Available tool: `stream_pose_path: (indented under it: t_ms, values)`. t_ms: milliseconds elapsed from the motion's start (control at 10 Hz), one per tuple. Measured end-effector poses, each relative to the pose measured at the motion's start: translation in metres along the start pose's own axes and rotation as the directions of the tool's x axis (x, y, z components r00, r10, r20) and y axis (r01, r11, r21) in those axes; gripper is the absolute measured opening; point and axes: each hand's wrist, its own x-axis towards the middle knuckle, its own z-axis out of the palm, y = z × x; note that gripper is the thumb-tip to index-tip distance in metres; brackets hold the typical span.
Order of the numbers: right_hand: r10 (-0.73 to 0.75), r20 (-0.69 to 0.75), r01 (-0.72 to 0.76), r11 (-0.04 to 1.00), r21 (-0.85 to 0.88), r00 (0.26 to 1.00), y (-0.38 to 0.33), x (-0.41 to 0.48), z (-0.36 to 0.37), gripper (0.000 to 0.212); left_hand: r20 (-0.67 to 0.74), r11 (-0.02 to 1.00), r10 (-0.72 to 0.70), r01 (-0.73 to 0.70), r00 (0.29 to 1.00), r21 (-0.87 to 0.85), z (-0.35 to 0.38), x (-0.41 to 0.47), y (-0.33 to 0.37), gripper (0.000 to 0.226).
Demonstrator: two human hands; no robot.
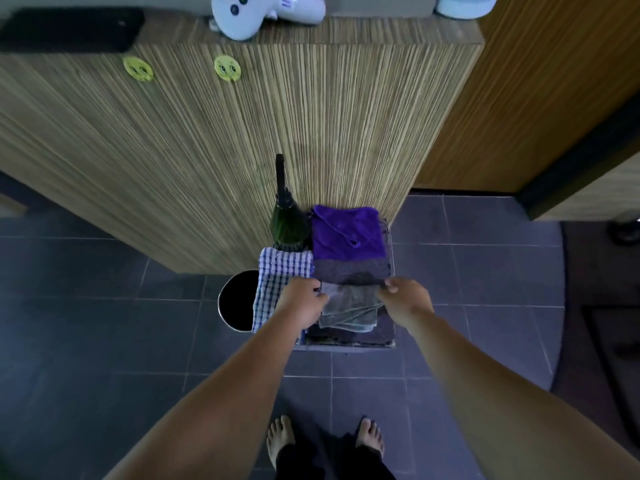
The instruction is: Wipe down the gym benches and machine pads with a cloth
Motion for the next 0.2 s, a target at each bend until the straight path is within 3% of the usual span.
stream_pose_path:
  t_ms: [200]
  values:
    - [-0.087,0.196,0.101,0.993,-0.063,0.977,0.002,-0.049,-0.014,0.030,-0.021,0.993,0.117,-0.117,0.993,-0.013,-0.019,-0.035,0.007,0.015]
